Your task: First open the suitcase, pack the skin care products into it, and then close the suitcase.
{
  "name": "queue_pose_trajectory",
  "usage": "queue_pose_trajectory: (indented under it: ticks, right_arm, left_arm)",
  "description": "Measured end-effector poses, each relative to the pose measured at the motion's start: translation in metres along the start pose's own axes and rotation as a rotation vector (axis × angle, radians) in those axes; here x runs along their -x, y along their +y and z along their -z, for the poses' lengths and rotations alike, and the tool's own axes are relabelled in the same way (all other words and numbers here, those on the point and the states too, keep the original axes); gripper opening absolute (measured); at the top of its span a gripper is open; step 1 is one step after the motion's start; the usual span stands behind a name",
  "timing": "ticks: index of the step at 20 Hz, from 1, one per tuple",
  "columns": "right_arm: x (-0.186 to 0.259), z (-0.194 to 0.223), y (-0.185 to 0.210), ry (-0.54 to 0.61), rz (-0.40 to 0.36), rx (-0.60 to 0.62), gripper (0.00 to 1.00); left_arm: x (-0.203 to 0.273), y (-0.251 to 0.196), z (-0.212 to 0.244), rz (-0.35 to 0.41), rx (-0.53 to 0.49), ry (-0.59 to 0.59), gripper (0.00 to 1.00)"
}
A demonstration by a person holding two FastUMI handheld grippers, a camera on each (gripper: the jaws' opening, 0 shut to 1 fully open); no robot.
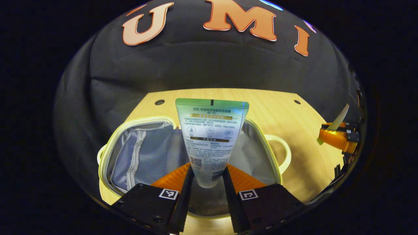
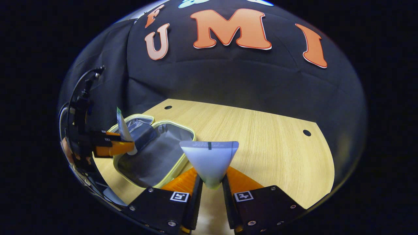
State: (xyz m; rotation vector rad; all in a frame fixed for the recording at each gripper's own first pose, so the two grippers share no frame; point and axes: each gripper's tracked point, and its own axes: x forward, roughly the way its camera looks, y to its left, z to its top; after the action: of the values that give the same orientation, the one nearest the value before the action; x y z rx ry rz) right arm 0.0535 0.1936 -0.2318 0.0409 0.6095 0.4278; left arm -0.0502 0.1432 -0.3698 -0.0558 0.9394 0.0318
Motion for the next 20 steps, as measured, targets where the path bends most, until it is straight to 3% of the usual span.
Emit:
queue_pose_trajectory:
  ticks: [9,16,20]
  right_arm:
    - [-0.017,-0.002,0.054,0.040,0.081,-0.062,0.36]
    - [-0.030,0.007,0.079,0.074,0.092,-0.081,0.36]
    - [-0.040,0.011,0.092,0.098,0.068,-0.084,0.36]
  left_arm:
    - [-0.042,-0.001,0.025,0.150,-0.004,0.166,0.53]
    - [-0.050,-0.009,0.038,0.139,0.017,0.234,0.53]
    - [-0.039,-0.018,0.034,0.184,0.072,0.219,0.57]
